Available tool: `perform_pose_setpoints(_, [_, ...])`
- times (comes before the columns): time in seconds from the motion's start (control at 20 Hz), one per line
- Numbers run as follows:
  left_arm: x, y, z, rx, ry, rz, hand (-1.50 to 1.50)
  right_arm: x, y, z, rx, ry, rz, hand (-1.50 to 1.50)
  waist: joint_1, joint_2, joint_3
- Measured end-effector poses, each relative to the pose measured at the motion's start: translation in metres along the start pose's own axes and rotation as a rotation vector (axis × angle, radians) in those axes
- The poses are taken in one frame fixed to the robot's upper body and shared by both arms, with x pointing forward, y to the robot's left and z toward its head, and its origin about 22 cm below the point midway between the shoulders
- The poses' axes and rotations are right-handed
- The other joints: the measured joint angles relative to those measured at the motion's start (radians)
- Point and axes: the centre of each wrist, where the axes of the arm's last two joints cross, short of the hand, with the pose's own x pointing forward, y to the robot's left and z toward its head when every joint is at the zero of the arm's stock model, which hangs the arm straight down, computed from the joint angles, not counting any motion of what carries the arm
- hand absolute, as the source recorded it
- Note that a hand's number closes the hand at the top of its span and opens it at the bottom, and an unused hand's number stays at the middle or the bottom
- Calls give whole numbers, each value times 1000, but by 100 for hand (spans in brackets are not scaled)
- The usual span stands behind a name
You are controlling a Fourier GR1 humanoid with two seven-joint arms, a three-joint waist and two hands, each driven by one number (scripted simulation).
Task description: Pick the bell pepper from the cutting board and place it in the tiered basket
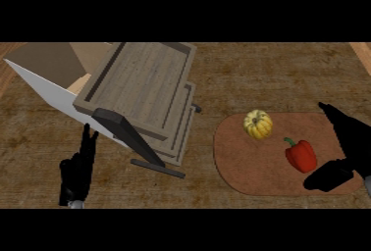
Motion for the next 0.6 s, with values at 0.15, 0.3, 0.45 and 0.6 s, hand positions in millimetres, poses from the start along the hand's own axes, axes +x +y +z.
perform_pose_setpoints(0.15, [1, -3, -1, 8, 4, 6, 0, 0, 1, -5, 28, 20, 16, -150, -3, -1, 1])
perform_pose_setpoints(0.3, [1, -3, 0, 8, 7, 3, 0, 3, 3, -12, 49, 31, 19, -150, -2, -1, 0])
perform_pose_setpoints(0.45, [-1, -1, 1, 3, 2, 2, 0, 2, 7, -16, 73, 41, 27, -150, -5, -1, 0])
perform_pose_setpoints(0.6, [-2, -3, 1, 9, 2, 3, 0, 8, 7, -19, 86, 38, 27, -150, -5, -2, 1])
